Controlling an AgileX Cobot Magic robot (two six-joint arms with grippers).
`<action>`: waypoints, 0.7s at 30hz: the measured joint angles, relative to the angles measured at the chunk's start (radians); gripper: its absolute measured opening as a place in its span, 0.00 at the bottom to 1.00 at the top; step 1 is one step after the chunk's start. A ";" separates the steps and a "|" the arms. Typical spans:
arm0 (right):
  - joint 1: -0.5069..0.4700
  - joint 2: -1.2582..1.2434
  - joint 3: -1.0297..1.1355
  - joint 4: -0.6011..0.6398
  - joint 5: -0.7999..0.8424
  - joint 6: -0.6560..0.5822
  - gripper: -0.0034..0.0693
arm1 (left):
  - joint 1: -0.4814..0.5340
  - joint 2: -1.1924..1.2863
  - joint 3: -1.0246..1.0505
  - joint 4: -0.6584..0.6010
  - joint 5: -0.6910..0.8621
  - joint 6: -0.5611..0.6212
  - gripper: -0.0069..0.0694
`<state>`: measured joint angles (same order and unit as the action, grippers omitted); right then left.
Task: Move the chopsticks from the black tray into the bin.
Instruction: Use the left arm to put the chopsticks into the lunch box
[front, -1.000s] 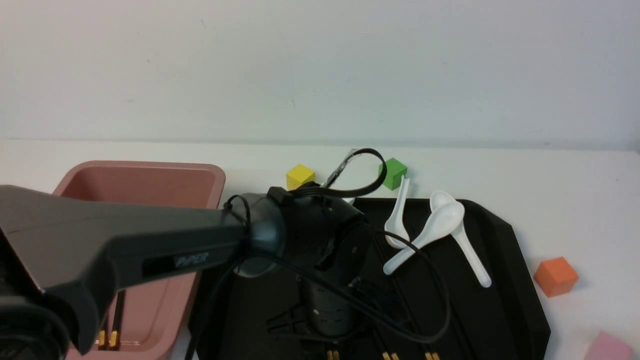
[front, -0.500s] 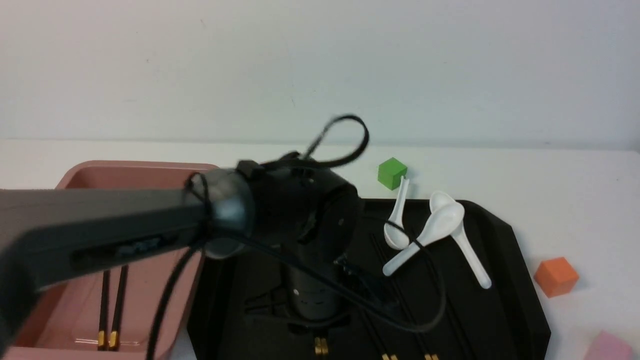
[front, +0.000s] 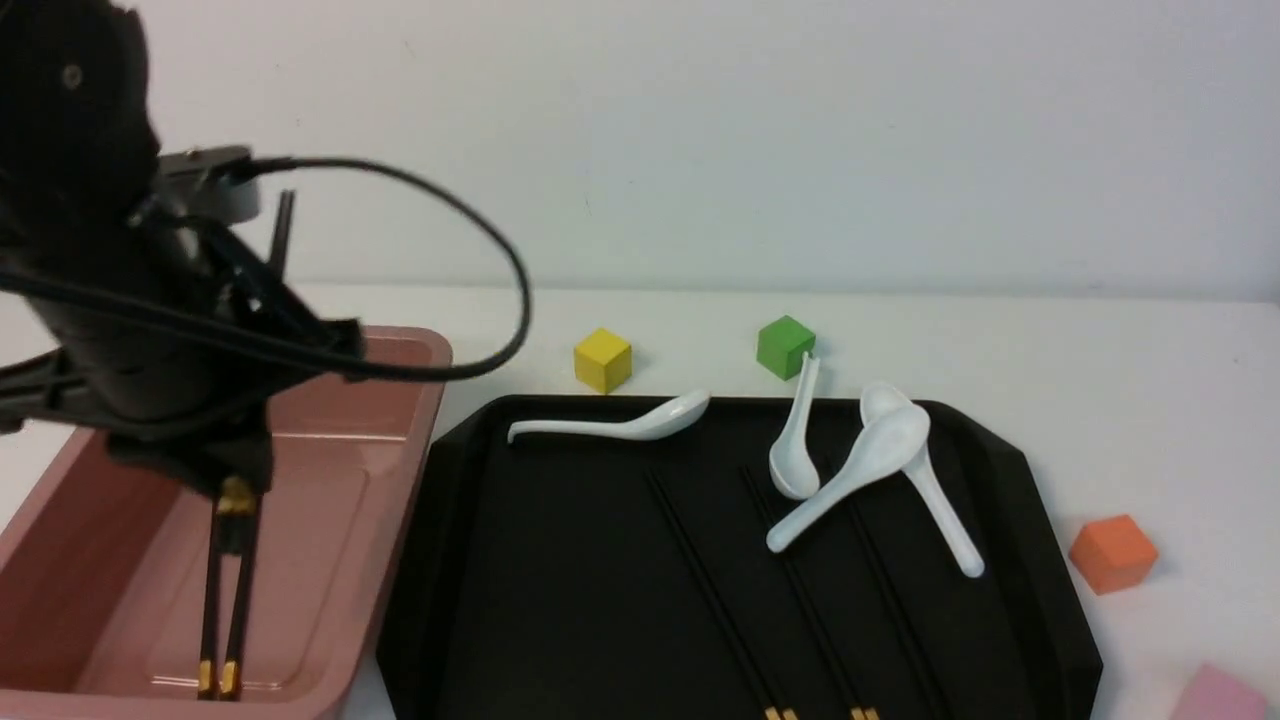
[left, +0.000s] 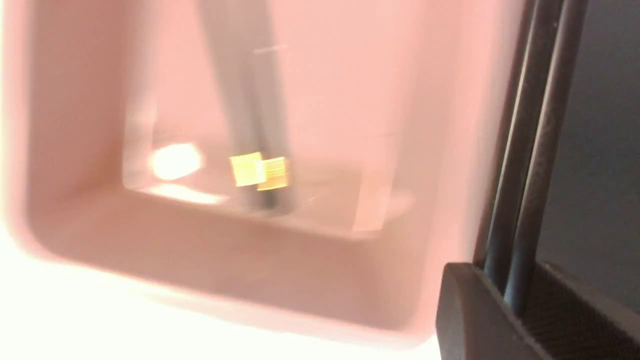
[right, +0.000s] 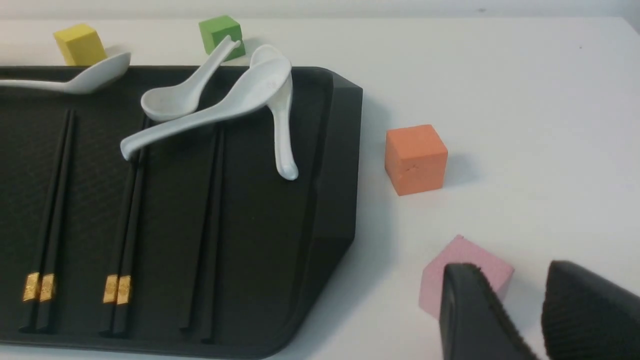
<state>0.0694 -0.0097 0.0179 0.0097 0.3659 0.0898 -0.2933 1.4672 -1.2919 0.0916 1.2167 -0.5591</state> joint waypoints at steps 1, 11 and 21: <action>0.000 0.000 0.000 0.000 0.000 0.000 0.38 | 0.055 0.012 0.065 0.001 -0.039 0.033 0.25; 0.000 0.000 0.000 0.001 0.000 0.000 0.38 | 0.137 0.144 0.168 0.000 -0.262 0.167 0.25; 0.000 0.000 0.000 0.001 0.000 0.000 0.38 | 0.137 0.207 0.169 -0.007 -0.210 0.128 0.39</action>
<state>0.0694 -0.0097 0.0179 0.0106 0.3659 0.0898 -0.1561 1.6738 -1.1226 0.0844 1.0064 -0.4316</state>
